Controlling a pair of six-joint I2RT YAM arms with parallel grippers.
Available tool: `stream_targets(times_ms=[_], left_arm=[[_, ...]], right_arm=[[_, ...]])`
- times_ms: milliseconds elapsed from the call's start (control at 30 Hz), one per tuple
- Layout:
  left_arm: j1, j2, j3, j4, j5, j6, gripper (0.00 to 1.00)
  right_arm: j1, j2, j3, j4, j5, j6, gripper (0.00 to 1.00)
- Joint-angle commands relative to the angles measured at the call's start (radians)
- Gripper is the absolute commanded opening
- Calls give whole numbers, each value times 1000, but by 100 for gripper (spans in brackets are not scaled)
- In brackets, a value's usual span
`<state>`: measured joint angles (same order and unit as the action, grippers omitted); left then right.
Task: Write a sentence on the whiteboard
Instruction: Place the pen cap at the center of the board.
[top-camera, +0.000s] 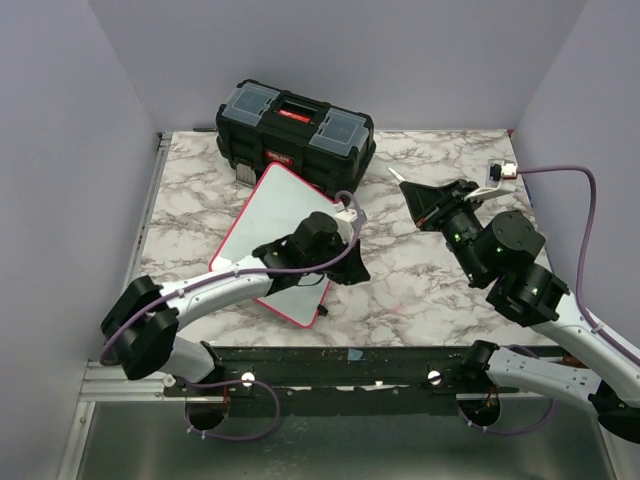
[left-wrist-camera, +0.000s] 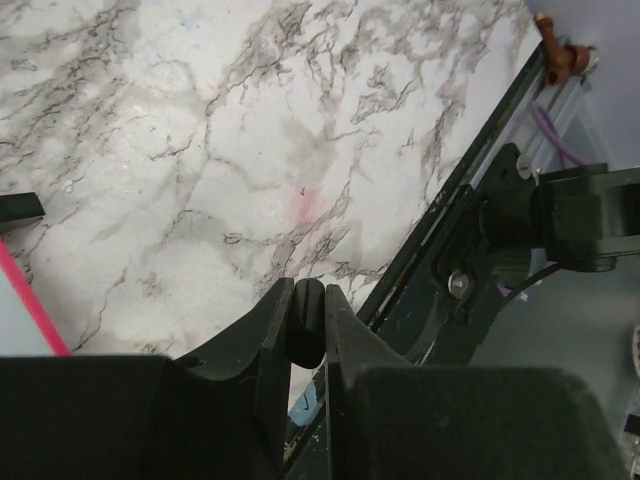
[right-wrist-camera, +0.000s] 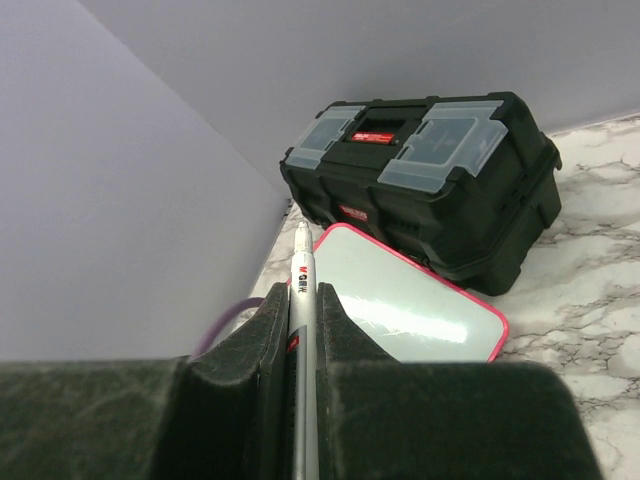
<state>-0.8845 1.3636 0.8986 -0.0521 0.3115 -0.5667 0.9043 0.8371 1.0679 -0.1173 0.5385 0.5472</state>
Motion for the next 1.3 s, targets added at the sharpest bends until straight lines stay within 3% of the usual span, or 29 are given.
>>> stream_targets(times_ms=[0, 600, 800, 1067, 1267], left_arm=[[-61, 132, 107, -27, -51, 65, 0], [-116, 547, 347, -18, -9, 97, 0], [-116, 625, 418, -37, -12, 98, 10], [-116, 649, 457, -52, -1, 107, 33], [-116, 640, 467, -63, 1, 106, 42]], right_arm=[[7, -6, 29, -37, 61, -24, 1], [7, -7, 14, -42, 63, -6, 1], [7, -13, 6, -45, 60, 2, 1], [6, -29, 1, -54, 64, 7, 1], [6, -38, 2, -62, 64, 7, 1]])
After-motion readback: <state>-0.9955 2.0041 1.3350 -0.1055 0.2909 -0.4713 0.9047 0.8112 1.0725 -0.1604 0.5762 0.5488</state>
